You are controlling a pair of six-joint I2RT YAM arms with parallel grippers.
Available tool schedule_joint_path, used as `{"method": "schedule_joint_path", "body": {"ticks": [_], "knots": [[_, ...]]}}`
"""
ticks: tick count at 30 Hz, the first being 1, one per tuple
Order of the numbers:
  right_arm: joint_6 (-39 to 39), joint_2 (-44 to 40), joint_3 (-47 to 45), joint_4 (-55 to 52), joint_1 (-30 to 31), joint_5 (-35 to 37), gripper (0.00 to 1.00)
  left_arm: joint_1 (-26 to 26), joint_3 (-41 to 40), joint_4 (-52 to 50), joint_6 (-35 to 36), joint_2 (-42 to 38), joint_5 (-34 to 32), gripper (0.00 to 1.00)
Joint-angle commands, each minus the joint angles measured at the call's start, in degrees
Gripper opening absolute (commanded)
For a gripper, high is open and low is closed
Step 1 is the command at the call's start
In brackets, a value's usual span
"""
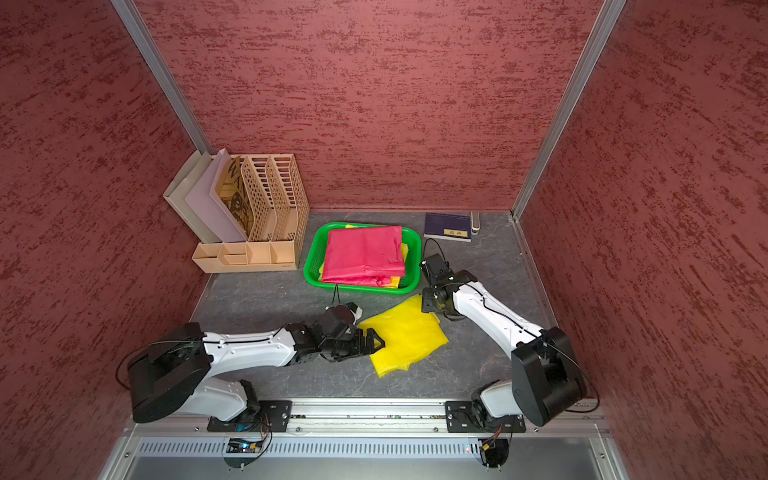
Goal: Put the folded raincoat in the basket
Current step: Pick up the raincoat from the center of the board.
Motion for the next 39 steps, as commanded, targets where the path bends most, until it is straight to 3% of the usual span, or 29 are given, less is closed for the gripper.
{"method": "schedule_joint_path", "body": {"ticks": [1, 9, 21, 31, 39], "knots": [[-4.6, 2.2, -1.8, 6.1, -3.2, -3.1, 0.65, -0.8, 0.6, -1.7, -1.2, 3.4, -1.6, 0.97], [-6.6, 9.5, -4.2, 15.3, -4.5, -11.0, 0.64, -0.6, 1.2, -8.6, 0.0, 1.6, -5.3, 0.96], [-6.2, 13.1, -5.1, 16.9, -4.5, -12.8, 0.64, 0.0, 1.5, -5.2, 0.6, 5.4, -4.3, 0.91], [-2.6, 8.5, -9.5, 16.0, -3.8, -16.6, 0.63, 0.3, 0.9, -3.6, 1.0, 5.0, -4.2, 0.64], [1.1, 4.8, -12.7, 17.4, -1.2, -17.9, 0.58, 0.6, 1.7, -3.3, 2.2, 5.2, -4.4, 0.35]]}}
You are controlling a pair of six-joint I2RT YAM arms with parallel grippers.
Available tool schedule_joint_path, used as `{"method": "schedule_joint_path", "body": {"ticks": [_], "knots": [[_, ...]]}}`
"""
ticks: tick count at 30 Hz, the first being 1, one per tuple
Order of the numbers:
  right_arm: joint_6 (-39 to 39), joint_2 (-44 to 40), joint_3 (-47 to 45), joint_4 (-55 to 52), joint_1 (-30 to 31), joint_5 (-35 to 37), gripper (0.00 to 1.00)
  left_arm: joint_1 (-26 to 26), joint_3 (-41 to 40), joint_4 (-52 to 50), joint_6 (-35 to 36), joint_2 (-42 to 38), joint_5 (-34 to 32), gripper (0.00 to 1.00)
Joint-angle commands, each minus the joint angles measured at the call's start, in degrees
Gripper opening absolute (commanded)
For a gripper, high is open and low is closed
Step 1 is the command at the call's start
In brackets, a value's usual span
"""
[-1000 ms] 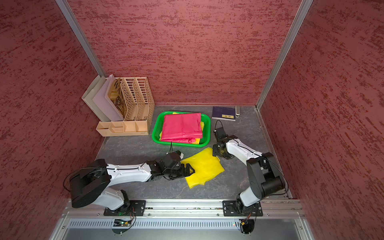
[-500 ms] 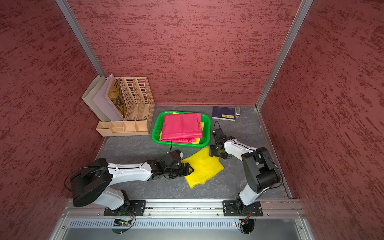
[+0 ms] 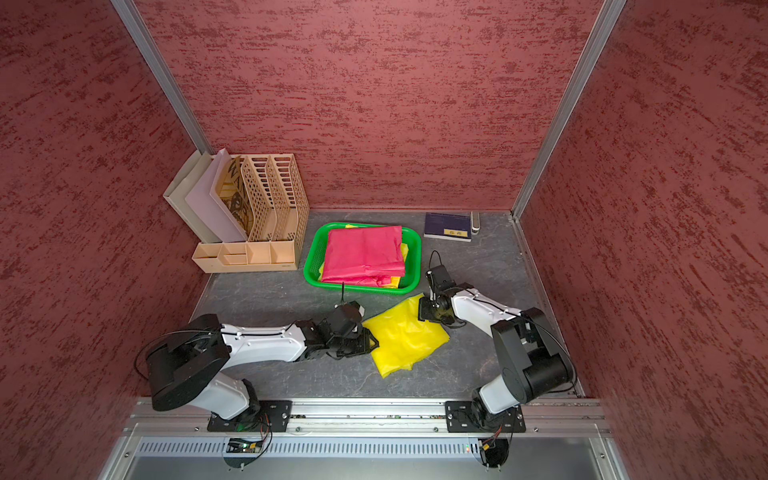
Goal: Put the folded raincoat in the basket
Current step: Pick up the raincoat from the center of the board, then place the raincoat in the basket.
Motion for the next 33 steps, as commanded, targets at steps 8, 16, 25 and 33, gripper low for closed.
{"method": "schedule_joint_path", "body": {"ticks": [8, 16, 25, 33], "knots": [[4.5, 0.1, -1.0, -0.8, 3.9, -1.2, 0.37, 0.6, 1.9, -2.4, 2.9, 0.7, -1.1, 0.08], [8.1, -3.1, 2.5, -6.3, 9.3, 1.6, 0.00, 0.6, 3.3, -6.5, 4.8, -3.8, -3.2, 0.00], [13.9, -15.2, 5.1, -12.1, 15.3, 4.9, 0.00, 0.6, 1.2, -13.0, 5.6, -16.4, -6.8, 0.00], [16.0, -19.4, 11.2, -17.0, 20.2, 6.7, 0.00, 0.7, 3.8, -21.1, 7.9, -25.9, -9.1, 0.00]]}}
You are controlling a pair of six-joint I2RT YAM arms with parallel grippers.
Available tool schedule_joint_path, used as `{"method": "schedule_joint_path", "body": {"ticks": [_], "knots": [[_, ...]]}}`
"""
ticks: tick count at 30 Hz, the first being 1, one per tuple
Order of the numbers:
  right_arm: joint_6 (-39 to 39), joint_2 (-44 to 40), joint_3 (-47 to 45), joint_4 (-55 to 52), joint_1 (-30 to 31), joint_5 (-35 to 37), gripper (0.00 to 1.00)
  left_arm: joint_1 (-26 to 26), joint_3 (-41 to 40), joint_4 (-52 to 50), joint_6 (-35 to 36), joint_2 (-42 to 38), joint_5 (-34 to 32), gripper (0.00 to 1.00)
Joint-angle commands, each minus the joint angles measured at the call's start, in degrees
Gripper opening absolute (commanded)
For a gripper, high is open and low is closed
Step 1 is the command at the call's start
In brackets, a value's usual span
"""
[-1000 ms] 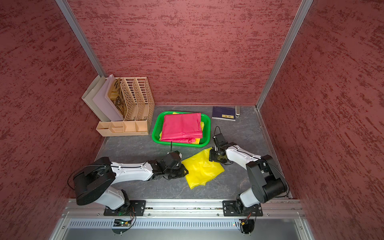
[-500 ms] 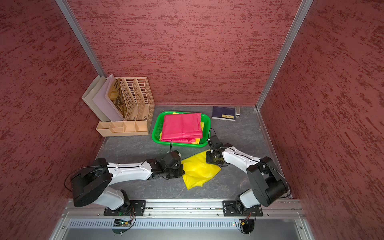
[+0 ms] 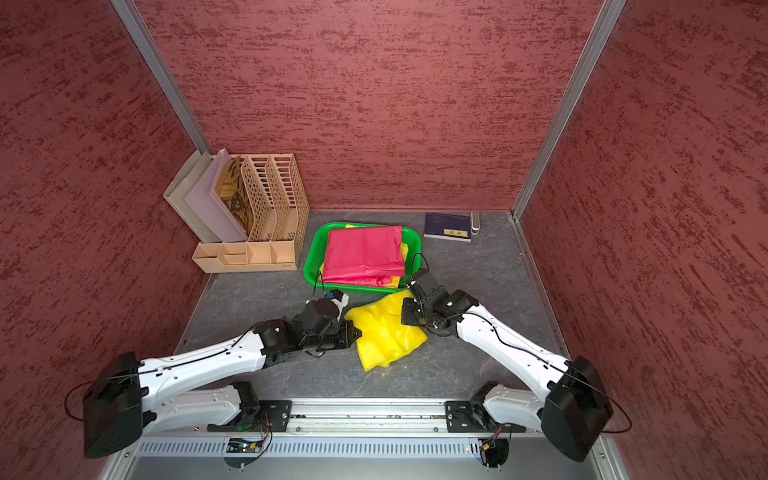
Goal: Put the folded raincoat in the basket
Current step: Place the raincoat in the basket.
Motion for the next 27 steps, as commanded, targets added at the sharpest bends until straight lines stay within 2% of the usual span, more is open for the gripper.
{"method": "schedule_joint_path", "body": {"ticks": [1, 7, 13, 21, 27], "knots": [[1.7, -2.2, 3.3, -4.0, 1.7, 1.8, 0.00, 0.3, 2.9, -4.5, 2.2, -3.5, -3.2, 0.00], [1.1, -3.5, 9.2, -4.1, 1.8, 2.5, 0.00, 2.5, 8.1, -10.2, 5.4, -8.0, -3.6, 0.00], [-2.6, 2.5, 16.9, -0.5, 1.0, 4.5, 0.00, 11.0, 17.8, -14.4, 9.7, -4.2, 1.2, 0.00], [-3.5, 16.6, 27.8, 9.0, -5.9, -2.4, 0.00, 23.1, 30.8, -13.1, 19.9, 8.3, 7.5, 0.00], [-3.3, 25.5, 32.2, 13.0, -10.9, -5.7, 0.00, 30.2, 40.2, -15.0, 24.9, 20.3, 10.4, 0.00]]}}
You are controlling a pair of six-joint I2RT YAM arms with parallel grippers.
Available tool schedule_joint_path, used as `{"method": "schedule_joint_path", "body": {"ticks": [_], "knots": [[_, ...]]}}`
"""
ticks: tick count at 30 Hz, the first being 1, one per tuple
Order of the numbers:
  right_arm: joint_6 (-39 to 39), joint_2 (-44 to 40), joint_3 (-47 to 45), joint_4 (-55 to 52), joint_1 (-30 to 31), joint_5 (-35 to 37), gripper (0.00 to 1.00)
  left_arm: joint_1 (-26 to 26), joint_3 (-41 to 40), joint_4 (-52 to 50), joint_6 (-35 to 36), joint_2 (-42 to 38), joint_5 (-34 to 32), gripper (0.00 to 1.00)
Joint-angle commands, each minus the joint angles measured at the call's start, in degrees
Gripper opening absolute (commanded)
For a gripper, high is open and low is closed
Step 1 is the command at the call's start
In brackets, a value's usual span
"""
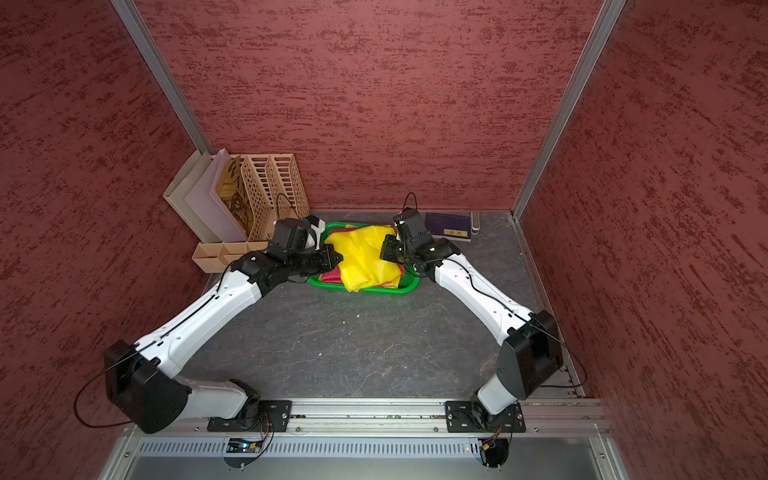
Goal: Put the folded raincoat in the basket
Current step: Place the raincoat in the basket.
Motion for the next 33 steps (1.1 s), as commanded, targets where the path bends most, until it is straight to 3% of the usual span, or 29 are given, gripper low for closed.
{"method": "schedule_joint_path", "body": {"ticks": [1, 9, 15, 18, 20, 24, 28, 33], "knots": [[-0.9, 3.0, 2.0, 2.9, -2.0, -3.2, 0.00, 3.0, 4.8, -0.1, 5.4, 4.9, 2.7, 0.00], [-1.0, 9.5, 0.9, 4.9, -4.9, -6.8, 0.00, 10.7, 4.0, 6.7, 9.0, 13.7, 7.6, 0.01], [-0.6, 13.7, 2.0, 6.4, -5.2, -7.9, 0.00, 11.2, 7.7, 7.8, 11.6, 18.3, 8.8, 0.23], [-1.1, 15.1, 3.6, 6.0, -5.3, -8.2, 0.16, 11.2, 10.2, 7.1, 12.4, 20.7, 8.6, 0.33], [-1.8, 15.6, 5.3, 4.4, -5.3, -8.0, 0.29, 11.2, 12.2, 5.2, 12.8, 22.2, 8.2, 0.61], [-2.5, 14.1, 5.6, 2.5, -5.4, -7.5, 0.52, 11.1, 12.6, 2.7, 12.7, 21.1, 4.3, 1.00], [-3.3, 10.4, 3.1, 4.3, -5.7, -9.8, 0.64, 11.7, 13.4, -0.1, 13.2, 18.3, -0.9, 1.00], [-6.8, 5.4, 4.1, -1.3, -5.7, -2.7, 0.67, 10.6, 15.9, -2.5, 13.3, 15.0, -1.2, 1.00]]}}
